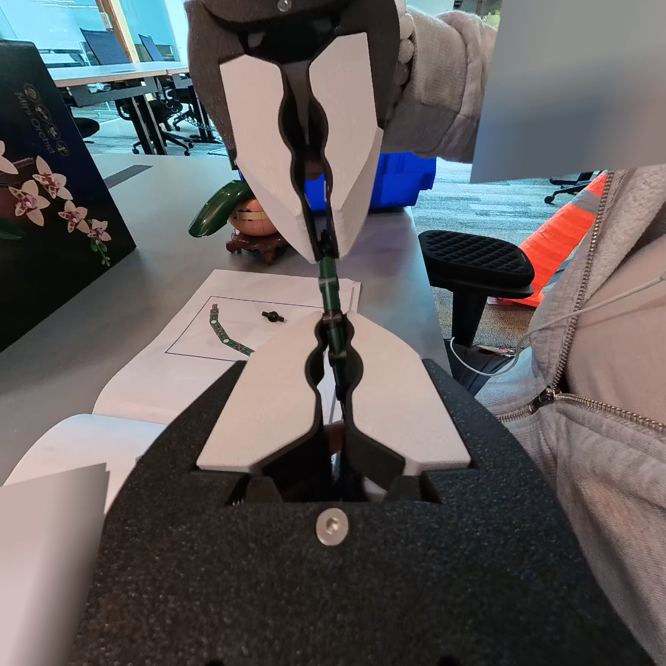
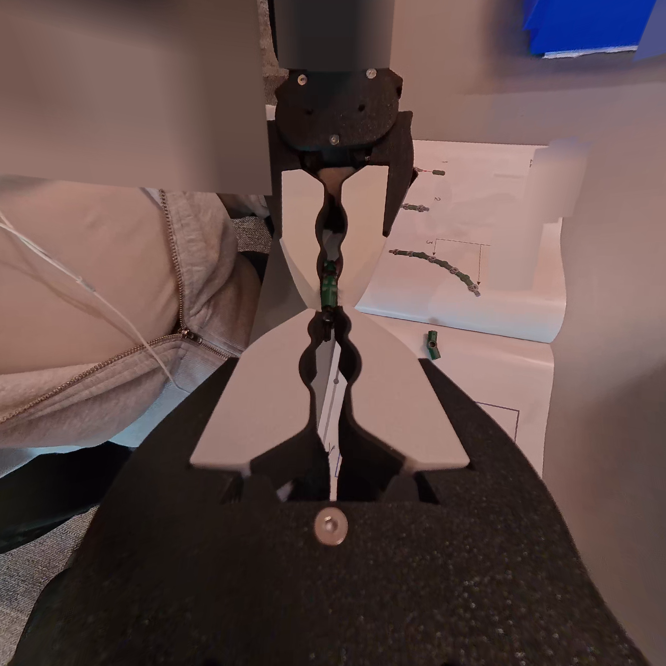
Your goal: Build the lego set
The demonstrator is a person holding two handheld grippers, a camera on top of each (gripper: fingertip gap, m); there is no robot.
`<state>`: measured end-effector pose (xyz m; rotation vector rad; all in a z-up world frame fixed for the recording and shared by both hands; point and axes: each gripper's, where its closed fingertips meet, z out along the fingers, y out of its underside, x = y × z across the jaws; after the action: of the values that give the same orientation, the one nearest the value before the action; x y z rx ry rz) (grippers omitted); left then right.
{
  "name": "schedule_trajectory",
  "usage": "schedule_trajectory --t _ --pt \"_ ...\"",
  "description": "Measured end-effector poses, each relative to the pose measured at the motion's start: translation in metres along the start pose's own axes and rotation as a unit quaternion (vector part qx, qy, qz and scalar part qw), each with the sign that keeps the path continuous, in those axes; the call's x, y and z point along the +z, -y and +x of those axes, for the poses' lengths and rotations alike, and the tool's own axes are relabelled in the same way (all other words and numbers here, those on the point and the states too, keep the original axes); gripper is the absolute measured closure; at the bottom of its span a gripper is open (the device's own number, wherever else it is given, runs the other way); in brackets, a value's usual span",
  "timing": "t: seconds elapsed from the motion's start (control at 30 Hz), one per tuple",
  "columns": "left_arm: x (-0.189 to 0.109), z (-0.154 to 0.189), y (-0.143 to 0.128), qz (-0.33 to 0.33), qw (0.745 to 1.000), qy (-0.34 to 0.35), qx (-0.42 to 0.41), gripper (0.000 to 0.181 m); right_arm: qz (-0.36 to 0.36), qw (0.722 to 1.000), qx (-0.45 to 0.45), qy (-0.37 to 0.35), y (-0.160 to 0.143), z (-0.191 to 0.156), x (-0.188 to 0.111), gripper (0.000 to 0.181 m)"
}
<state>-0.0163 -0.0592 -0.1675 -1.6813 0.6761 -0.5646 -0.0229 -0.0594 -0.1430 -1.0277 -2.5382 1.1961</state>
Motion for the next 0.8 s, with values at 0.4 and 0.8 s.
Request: schedule_trajectory --t 0.4,0.8 --pt "0.010 0.000 -0.017 -0.056 0.998 0.005 0.002 0.176 -0.012 1.000 0.015 0.002 -0.005 -0.001 0.006 0.175" --pt "0.011 -0.001 -0.011 -0.037 0.999 0.012 -0.002 0.176 0.062 0.997 0.037 -0.012 -0.008 -0.001 -0.004 0.168"
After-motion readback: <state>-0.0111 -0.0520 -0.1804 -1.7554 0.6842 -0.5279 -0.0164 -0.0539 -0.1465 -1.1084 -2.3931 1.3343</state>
